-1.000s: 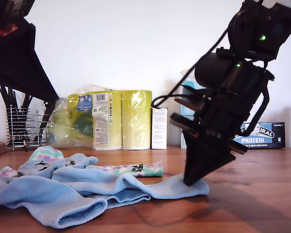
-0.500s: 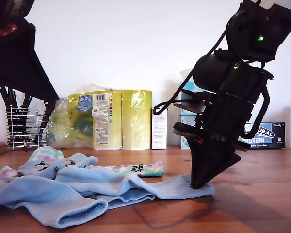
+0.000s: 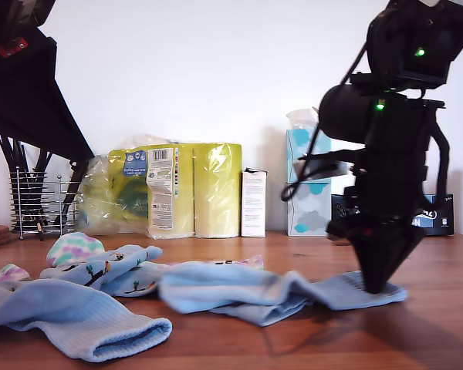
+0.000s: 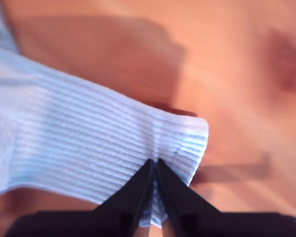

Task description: Pair up the socks based on colour and pattern, by placing each sock on top of its pair

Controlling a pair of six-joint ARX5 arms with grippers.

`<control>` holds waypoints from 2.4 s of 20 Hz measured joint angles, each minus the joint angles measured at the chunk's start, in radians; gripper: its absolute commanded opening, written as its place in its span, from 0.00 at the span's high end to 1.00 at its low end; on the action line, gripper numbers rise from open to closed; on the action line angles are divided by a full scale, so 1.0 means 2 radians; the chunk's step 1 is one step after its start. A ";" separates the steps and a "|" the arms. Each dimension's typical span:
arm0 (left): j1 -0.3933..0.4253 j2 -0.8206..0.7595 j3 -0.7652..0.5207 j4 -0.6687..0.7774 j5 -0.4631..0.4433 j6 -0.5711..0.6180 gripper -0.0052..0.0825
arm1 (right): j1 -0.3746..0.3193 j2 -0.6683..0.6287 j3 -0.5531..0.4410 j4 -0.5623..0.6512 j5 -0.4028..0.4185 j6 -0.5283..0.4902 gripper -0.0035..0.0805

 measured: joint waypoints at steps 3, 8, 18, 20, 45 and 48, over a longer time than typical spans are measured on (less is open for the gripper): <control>0.000 0.000 0.000 0.000 0.000 0.000 0.96 | -0.008 0.000 0.005 -0.015 0.005 0.001 0.97; 0.000 0.000 0.000 0.000 0.000 0.000 0.96 | 0.002 -0.009 0.041 -0.061 -0.024 0.013 0.97; 0.000 0.000 0.000 0.000 0.000 0.007 0.96 | 0.115 -0.046 0.097 -0.011 -0.129 -0.122 0.47; 0.000 0.000 0.000 0.000 0.000 0.007 0.96 | 0.134 -0.027 0.097 0.001 -0.131 -0.129 0.46; 0.000 0.000 0.000 -0.026 0.000 0.007 0.96 | 0.214 0.005 0.121 -0.237 -0.130 -0.146 0.97; 0.000 0.000 0.000 -0.026 0.000 0.007 0.96 | 0.216 -0.025 0.123 -0.257 -0.133 -0.155 0.97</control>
